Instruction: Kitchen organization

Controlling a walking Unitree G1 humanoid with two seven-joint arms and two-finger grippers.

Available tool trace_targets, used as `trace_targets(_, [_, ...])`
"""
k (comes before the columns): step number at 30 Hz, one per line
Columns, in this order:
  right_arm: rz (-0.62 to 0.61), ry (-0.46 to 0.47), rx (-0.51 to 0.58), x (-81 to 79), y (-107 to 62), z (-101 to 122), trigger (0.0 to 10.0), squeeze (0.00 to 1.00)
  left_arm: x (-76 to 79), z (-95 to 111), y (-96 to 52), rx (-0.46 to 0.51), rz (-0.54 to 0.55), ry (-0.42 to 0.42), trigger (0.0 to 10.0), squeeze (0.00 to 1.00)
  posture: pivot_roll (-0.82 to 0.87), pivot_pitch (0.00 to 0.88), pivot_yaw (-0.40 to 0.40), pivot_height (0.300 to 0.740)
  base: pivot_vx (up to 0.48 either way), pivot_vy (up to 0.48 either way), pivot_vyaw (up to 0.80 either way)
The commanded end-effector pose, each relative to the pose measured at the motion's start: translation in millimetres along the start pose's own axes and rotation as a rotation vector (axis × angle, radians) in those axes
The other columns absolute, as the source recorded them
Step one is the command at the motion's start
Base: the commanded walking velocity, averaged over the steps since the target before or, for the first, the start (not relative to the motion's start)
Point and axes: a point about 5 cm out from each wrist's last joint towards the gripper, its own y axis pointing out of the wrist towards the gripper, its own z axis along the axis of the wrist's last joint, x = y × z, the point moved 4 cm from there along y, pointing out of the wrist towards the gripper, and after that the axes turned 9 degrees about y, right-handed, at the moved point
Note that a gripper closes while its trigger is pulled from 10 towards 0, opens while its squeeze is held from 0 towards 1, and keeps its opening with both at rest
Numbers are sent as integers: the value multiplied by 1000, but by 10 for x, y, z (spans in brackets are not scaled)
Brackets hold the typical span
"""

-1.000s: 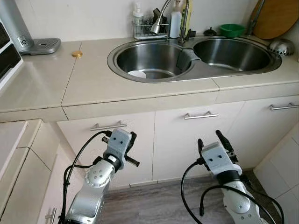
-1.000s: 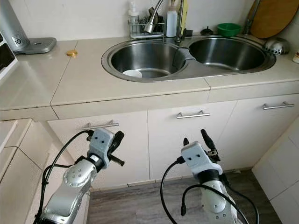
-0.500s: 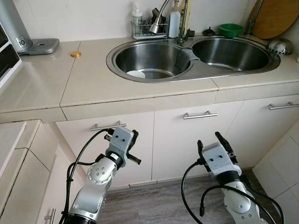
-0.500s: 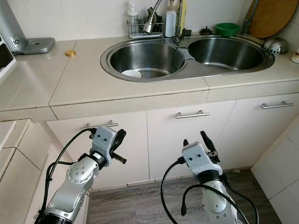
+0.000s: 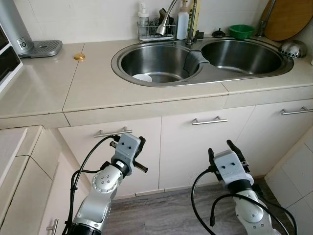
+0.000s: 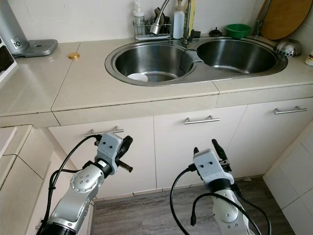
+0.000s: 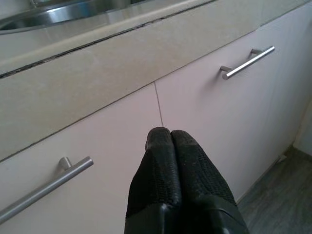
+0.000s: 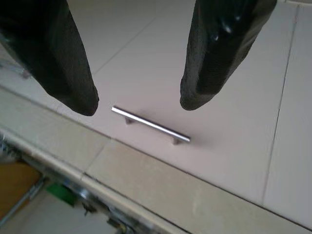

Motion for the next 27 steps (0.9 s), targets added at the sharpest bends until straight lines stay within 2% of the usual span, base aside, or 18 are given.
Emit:
trace_targets(1, [-12, 23, -30, 36, -5, -59, 10000, 0, 34, 21, 23, 11, -16, 14, 10000, 0, 32, 0, -14, 740, 0, 0, -800])
trace_targets(25, [-38, 30, -27, 95, 26, -35, 10000, 0, 8, 43, 54, 17, -2, 0, 10000, 0, 32, 0, -10, 740, 0, 0, -800])
trace_targets(27, [-42, 31, -26, 102, 29, -31, 10000, 0, 11, 40, 57, 13, -9, -3, 10000, 0, 32, 0, -9, 740, 0, 424, -800])
